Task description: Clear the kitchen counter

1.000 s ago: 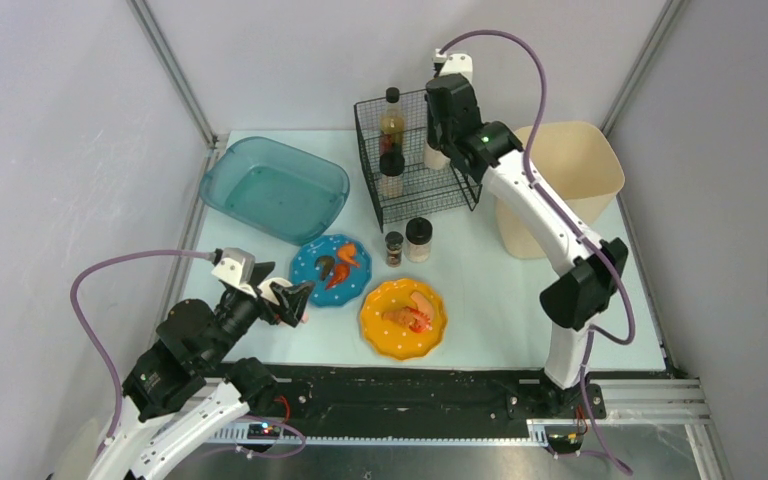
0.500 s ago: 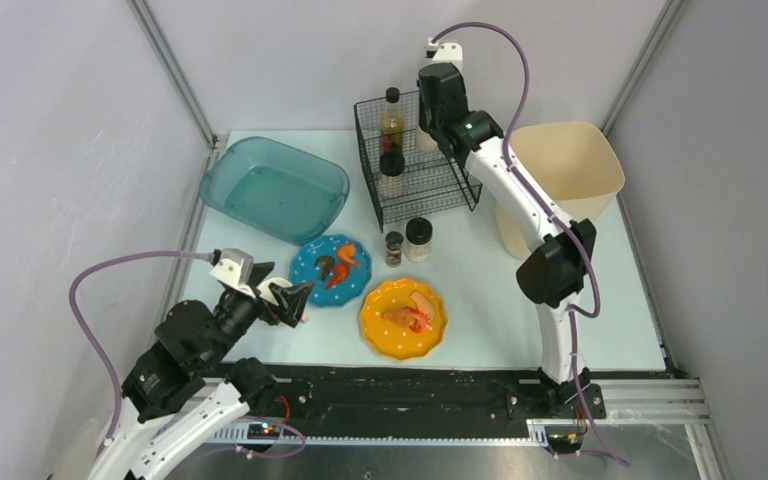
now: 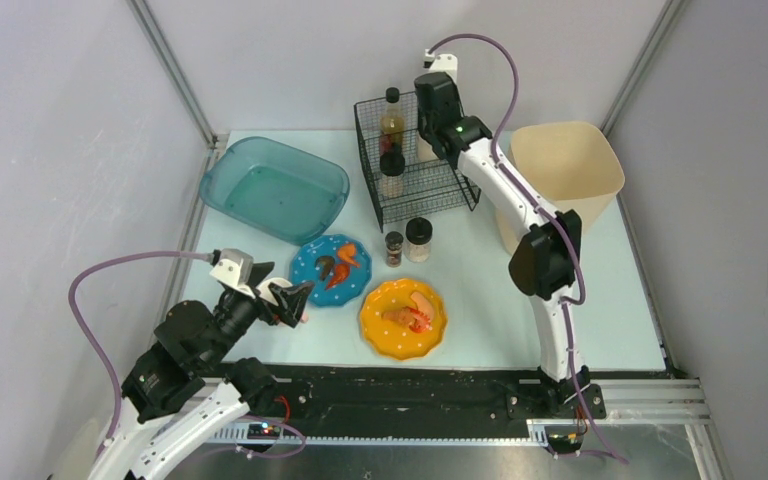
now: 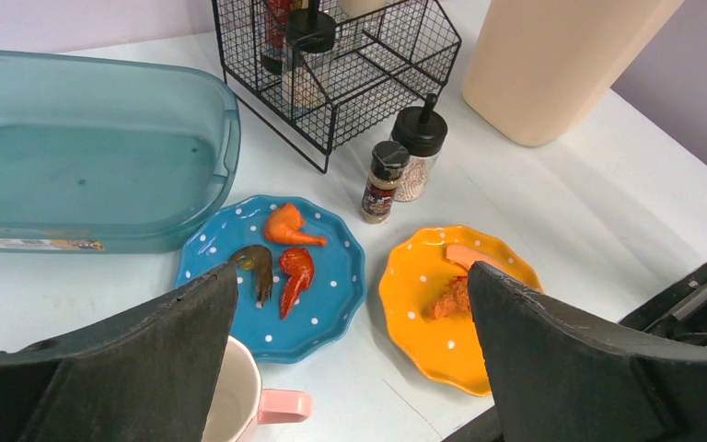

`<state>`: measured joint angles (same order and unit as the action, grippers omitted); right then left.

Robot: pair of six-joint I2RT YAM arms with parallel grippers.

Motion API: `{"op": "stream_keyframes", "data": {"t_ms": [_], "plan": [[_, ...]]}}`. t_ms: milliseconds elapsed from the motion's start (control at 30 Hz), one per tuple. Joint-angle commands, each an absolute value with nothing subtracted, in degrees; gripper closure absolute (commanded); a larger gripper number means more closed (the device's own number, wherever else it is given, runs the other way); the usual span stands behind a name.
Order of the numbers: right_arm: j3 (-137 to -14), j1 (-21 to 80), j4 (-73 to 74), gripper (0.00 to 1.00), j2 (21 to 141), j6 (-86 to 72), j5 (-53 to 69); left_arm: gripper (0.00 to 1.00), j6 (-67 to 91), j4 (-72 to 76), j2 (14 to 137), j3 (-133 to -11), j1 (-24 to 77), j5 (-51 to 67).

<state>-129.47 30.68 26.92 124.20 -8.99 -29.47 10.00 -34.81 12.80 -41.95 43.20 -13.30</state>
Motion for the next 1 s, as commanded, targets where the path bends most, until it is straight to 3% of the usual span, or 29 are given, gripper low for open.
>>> {"op": "stream_keyframes", "data": {"t_ms": [0, 600, 633, 700, 733, 800, 867, 967], "plan": [[-128.85, 30.17, 19.25, 1.0, 124.29, -10.65, -31.18, 0.02, 8.92, -33.2, 12.35, -41.8, 42.86, -13.13], [-127.07, 27.87, 23.78, 0.97, 131.79, -18.68, -29.04, 0.02, 8.96, -33.2, 12.47, -41.75, 42.84, -13.07], [-127.08, 27.78, 24.02, 0.94, 132.07, -18.88, -28.85, 0.02, 8.96, -33.22, 12.52, -41.75, 42.81, -13.13], [-126.68, 27.68, 24.66, 0.79, 131.97, -19.46, -28.33, 0.02, 8.96, -33.22, 12.53, -41.72, 42.83, -13.15], [-126.36, 27.64, 24.63, 0.65, 131.82, -19.53, -28.32, 0.02, 8.96, -33.22, 12.6, -41.67, 42.81, -13.15], [-125.17, 27.61, 24.32, 0.48, 130.8, -19.74, -28.12, 0.02, 8.96, -33.18, 12.64, -41.71, 42.86, -13.28], [-123.9, 27.68, 23.97, 0.37, 129.1, -19.77, -28.0, 0.02, 8.96, -33.2, 12.8, -41.71, 42.84, -13.35], [-121.36, 27.68, 23.73, 0.3, 125.16, -19.71, -27.87, 0.02, 8.96, -33.22, 12.85, -41.69, 42.89, -13.57]]}}
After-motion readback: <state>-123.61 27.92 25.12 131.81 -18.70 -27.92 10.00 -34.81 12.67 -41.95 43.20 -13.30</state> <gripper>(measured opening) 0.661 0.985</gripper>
